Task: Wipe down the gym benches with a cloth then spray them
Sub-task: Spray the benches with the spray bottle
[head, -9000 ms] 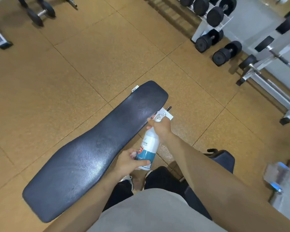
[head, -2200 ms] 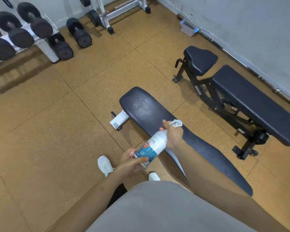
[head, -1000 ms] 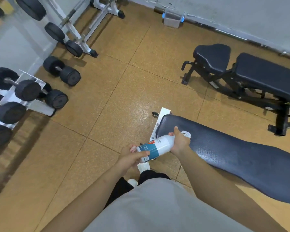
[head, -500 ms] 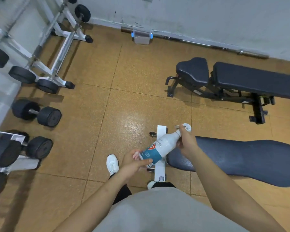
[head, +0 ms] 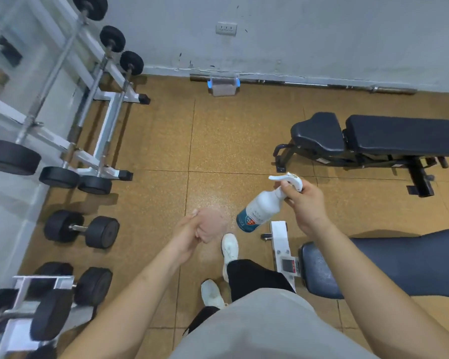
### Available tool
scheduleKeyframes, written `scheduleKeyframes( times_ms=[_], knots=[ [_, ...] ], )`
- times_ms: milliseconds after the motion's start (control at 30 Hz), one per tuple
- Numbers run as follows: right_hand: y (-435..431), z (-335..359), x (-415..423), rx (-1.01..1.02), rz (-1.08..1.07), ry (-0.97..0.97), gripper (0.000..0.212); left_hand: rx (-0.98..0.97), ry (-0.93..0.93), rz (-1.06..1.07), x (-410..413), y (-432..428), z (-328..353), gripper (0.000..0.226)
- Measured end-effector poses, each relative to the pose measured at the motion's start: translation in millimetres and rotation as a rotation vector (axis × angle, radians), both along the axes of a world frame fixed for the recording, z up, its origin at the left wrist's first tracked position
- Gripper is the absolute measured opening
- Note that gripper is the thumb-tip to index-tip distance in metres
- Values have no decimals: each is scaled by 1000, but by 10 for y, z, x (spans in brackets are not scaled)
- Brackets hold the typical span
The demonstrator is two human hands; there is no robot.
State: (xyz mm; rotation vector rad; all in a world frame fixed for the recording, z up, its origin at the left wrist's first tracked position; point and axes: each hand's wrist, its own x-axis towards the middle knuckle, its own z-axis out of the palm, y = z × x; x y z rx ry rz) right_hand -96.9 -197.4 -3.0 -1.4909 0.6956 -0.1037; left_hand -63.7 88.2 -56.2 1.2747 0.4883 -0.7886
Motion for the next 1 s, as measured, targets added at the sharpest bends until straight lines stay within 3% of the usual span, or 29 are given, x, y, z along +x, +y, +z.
scheduleKeyframes(
  times_ms=[200, 367, 433, 533, 600, 667, 867, 1000],
  knots=[
    [-44, -54, 976, 137, -122, -54, 13, -55, -27, -82, 1028, -130, 206, 41],
    [-40, -301, 2027, 207, -143, -58, 18, 105, -82, -106, 2097, -308, 238, 15],
    [-23, -343, 2454, 223, -139, -36, 15, 245, -97, -109, 2540, -308, 241, 21],
    [5, -380, 3109, 163, -91, -16, 7, 389, -172, -171, 3218, -283, 333, 3],
    [15, -403, 3466, 74, -62, 21, 3, 404, -181, -193, 3583, -268, 389, 15],
    [3, -426, 3871, 16, -19, 34, 13, 434, -194, -183, 3957, -273, 444, 22],
    [-128, -524, 5214, -67, 17, 50, 17, 413, -240, -209, 5249, -253, 289, 29],
    [-169, -605, 6061, -99, 10, 93, 9, 320, -255, -273, 6191, -282, 200, 17]
  ],
)
